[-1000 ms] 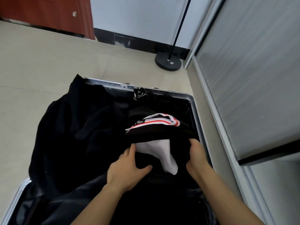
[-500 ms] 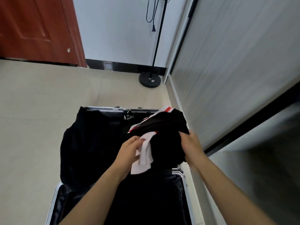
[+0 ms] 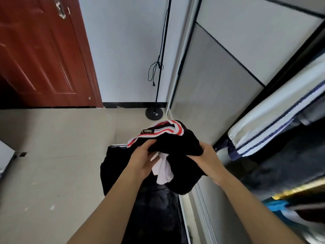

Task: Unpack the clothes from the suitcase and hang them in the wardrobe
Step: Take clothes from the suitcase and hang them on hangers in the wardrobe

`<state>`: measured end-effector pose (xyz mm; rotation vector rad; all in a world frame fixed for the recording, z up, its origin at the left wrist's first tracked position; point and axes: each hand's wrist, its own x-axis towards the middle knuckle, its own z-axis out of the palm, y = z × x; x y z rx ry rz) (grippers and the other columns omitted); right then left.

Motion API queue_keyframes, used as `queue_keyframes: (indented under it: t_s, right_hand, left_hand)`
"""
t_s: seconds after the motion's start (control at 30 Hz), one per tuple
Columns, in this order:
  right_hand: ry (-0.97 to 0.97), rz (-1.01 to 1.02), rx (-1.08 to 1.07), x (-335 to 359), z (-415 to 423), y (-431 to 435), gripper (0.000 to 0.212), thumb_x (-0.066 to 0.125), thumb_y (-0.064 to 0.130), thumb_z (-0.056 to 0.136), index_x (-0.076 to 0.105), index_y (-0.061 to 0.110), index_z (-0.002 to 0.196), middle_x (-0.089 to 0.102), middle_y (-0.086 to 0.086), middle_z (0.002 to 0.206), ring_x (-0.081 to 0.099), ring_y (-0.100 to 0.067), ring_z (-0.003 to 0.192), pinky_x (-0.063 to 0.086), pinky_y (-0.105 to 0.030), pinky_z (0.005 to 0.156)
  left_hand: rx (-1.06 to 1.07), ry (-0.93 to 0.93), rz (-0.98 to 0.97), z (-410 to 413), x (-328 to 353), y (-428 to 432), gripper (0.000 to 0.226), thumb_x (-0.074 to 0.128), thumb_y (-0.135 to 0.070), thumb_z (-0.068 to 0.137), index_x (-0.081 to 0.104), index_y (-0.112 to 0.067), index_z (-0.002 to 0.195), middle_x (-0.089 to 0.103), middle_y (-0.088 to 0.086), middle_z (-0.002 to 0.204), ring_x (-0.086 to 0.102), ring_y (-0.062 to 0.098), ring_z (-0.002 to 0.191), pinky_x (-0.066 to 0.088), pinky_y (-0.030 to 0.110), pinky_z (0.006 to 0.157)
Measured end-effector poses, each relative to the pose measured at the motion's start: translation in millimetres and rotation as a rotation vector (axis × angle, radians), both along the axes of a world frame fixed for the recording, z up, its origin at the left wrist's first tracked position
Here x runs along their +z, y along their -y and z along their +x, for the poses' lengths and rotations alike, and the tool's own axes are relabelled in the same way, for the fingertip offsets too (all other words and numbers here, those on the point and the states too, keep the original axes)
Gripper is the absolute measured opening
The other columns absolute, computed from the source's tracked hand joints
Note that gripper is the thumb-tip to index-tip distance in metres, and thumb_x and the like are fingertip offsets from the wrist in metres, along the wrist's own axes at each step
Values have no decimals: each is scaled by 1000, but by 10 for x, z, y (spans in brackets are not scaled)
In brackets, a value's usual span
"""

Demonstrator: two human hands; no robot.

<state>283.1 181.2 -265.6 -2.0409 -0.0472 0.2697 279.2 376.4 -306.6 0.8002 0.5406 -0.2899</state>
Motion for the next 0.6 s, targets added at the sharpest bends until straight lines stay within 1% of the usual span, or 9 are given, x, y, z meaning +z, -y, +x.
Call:
queue_keyframes:
  t_s: [0.1,0.17,0.2,0.3,0.33,0.43,0.5,0.53,0.6]
  right_hand:
    - [-20,-57,43,503,-342,114,47,88,27,67,60,40,102,69,23,96,64,7,91,49,-13,82]
    - [-36,-163,76,638,-490,212,57,90,26,62,57,38,107,66,24,100,60,7,96,47,-17,86]
    - [-53,-201,82,681,-577,276,58,90,25,61,56,32,107,65,20,101,61,1,96,47,-21,86]
    - [-96,-234,71,774,-760,396,54,90,19,62,47,19,95,54,6,91,51,-10,81,40,-25,71]
    - [-118,-203,61,798,-806,424,52,90,18,63,48,17,95,53,4,89,49,-12,79,38,-25,70]
    - [-189,-131,130,938,-947,566,42,88,26,63,57,19,90,57,4,88,52,-12,83,39,-27,76]
    - [-252,-135,205,1081,-1020,657,40,83,32,59,64,19,91,64,4,92,59,-10,87,45,-31,85]
    - [-243,-141,195,1162,-1031,686,41,80,33,59,66,19,95,67,4,97,62,-10,90,47,-32,90]
    - [-135,-60,45,1373,-1018,717,39,75,31,66,67,21,102,68,3,105,62,-11,97,46,-32,94]
  left_hand:
    - [46,68,1,-272,676,-59,14,56,-1,86,67,-9,82,70,4,78,65,16,79,55,26,69]
    - [28,157,1,-401,985,-82,18,53,4,84,67,-8,83,70,4,78,68,16,77,57,26,66]
    - [7,203,7,-472,1130,-79,19,52,5,83,66,-7,85,69,5,80,68,16,76,57,27,67]
    - [-58,299,96,-610,1426,-76,24,53,6,78,63,-2,98,68,11,89,67,23,84,57,30,72]
    - [-86,297,112,-640,1484,-58,27,53,6,77,64,0,101,69,14,93,68,26,87,57,31,74]
    - [-154,267,190,-737,1673,69,29,52,6,78,67,1,103,72,14,96,71,27,87,57,32,70]
    - [-181,303,273,-780,1787,181,31,52,8,79,68,-3,102,74,14,93,71,28,86,56,32,68]
    - [-203,329,324,-792,1823,226,31,52,9,78,68,-5,101,74,13,92,71,28,86,57,34,70]
    - [-282,401,452,-836,1906,316,28,51,11,78,68,-7,91,73,11,83,71,26,80,56,37,74]
